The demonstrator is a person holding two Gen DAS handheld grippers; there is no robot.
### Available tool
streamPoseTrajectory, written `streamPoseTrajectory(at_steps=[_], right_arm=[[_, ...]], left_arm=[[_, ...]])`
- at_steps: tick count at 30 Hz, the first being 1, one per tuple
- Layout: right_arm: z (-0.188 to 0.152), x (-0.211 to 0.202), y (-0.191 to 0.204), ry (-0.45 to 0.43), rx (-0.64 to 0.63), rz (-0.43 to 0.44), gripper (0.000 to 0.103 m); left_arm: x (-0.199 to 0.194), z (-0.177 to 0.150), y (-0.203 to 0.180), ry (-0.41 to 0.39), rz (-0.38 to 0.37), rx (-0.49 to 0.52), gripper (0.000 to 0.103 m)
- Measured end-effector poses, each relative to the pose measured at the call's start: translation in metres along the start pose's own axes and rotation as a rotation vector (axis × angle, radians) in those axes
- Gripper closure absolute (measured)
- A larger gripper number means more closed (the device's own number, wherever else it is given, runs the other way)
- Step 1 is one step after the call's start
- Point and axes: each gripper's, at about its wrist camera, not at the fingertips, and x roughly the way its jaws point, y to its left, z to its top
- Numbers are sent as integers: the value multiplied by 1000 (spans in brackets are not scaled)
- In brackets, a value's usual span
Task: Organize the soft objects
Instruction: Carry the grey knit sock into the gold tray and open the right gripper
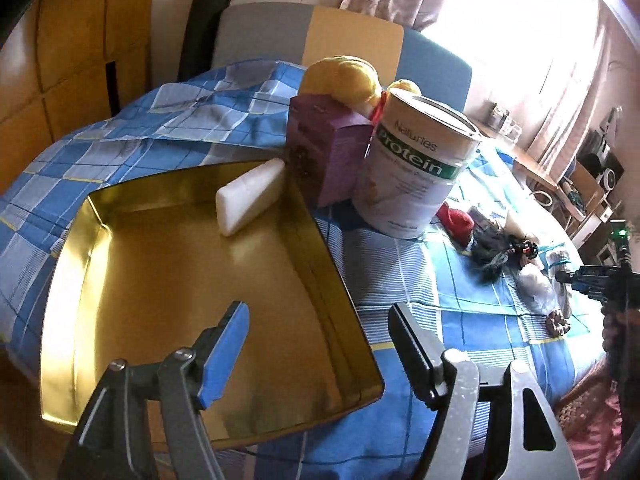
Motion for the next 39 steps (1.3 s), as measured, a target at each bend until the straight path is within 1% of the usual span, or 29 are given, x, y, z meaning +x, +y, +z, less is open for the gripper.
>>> streamPoseTrajectory(at_steps=[3,6,9,11,15,17,18,21,24,30,32,35,37,39], right_arm=[[-4,-6,24,-17,-46,26,81],[-15,-17,63,-31,-123,69,81],[-29,-25,108,-18,-199,168,81],[-38,-26,137,-10,-254,213,81],[-63,-26,209,43,-353,345,81],[-70,-21,237,72,-393,388,81],[-76,-19,257,92,-418,413,81],[-86,-11,296,135,-463,465,81],[-94,-3,333,164,-511,485,81],[-106,8,371,193,-534,479,81],[-108,12,386,181,-560,449,80],[-112,13,396,147,-604,399,80],[-112,17,405,139,-610,374,80],[-108,18,405,130,-611,358,80]], left_arm=[[-2,1,8,-12,13,-25,25],[-3,1,22,-13,20,-58,24],[-4,0,36,-14,50,-82,24],[-6,-1,47,-21,76,-99,24],[-8,-2,66,-26,123,-132,24],[-11,-3,74,-38,145,-141,24],[-13,-3,78,-43,163,-147,23],[-17,-4,90,-47,203,-174,22],[-16,-4,97,-48,217,-192,21],[-15,-6,107,-33,213,-209,20],[-15,-7,111,-37,216,-222,19],[-13,-7,116,-27,215,-234,18],[-12,-6,118,-19,217,-235,18],[-13,-6,120,-11,212,-236,19]])
